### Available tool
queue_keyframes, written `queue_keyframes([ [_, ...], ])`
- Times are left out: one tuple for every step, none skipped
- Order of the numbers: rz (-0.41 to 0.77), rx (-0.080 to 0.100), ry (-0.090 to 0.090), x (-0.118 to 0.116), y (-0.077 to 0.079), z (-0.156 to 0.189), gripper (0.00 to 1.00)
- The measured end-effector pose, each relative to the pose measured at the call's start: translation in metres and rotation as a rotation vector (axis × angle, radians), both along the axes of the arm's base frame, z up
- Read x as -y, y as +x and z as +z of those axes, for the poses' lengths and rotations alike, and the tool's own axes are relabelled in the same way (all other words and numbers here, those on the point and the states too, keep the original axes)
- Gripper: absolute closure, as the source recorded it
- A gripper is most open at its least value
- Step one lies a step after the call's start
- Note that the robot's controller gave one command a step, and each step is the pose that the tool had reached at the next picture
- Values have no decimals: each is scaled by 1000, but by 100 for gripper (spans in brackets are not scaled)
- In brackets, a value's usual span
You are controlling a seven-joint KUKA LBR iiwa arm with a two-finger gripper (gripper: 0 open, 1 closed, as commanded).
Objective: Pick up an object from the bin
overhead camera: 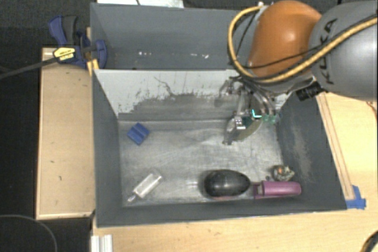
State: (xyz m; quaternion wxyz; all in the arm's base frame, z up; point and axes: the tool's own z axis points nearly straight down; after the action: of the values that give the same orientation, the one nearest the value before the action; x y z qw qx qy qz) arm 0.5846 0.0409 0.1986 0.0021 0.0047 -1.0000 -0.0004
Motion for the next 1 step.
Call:
queue_keyframes([
  [89,8,3,-117,-87,-128,0],
])
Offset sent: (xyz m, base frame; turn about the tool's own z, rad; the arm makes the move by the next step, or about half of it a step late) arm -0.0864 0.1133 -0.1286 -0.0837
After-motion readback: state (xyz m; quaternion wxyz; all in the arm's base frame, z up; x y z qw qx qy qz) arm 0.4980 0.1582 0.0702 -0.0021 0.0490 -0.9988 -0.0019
